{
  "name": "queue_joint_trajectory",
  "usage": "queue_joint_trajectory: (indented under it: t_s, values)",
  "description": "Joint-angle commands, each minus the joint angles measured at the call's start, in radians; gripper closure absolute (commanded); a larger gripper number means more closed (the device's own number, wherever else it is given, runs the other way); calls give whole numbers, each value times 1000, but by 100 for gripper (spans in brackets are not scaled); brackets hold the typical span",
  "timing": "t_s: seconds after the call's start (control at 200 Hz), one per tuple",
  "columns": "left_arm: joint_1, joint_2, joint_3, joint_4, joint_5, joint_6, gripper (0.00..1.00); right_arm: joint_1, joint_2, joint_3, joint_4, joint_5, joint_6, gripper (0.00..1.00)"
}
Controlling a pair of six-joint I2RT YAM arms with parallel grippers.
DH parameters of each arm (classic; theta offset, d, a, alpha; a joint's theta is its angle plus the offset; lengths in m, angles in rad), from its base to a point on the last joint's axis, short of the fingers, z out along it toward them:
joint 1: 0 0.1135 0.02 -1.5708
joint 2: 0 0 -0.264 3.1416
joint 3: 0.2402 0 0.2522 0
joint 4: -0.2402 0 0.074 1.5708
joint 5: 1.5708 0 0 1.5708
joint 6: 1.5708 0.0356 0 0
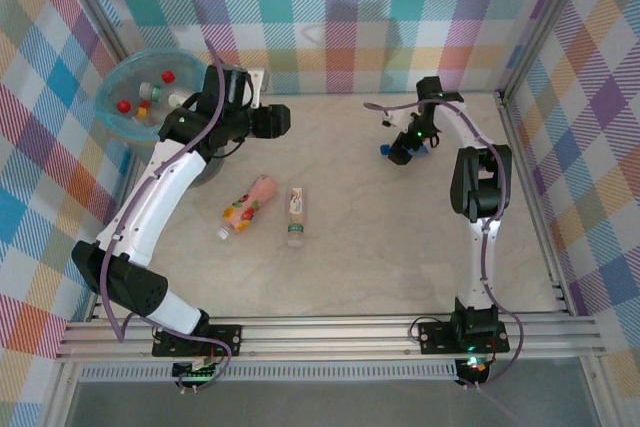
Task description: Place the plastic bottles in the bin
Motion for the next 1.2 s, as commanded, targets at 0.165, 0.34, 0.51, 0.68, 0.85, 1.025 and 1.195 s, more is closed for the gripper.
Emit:
queue_joint_trajectory:
  t_s: [0.165, 0.34, 0.51, 0.68, 0.85, 1.025, 1.195]
  values:
    - [-11, 1, 7, -2, 9, 20, 36, -33, -2, -49, -54, -35, 67, 0]
    - [-11, 7, -1, -3, 16, 17, 36, -35, -10, -80, -79, -13, 144, 0]
    - [-11, 15, 0, 9, 29, 12, 36, -34, -75, -181, -26, -12, 202, 4]
    - [-10, 28, 6, 32, 38, 0, 36, -32, -132, -229, 1, -17, 287, 23]
    - [-11, 45, 9, 60, 65, -34, 36, -17, -201, -263, 5, -30, 363, 34]
    - [-11, 63, 10, 102, 119, -88, 36, 9, -325, -334, 77, -122, 485, 37]
    - [-11, 119, 23, 178, 262, -187, 35, 78, -466, -443, 242, -312, 628, 41]
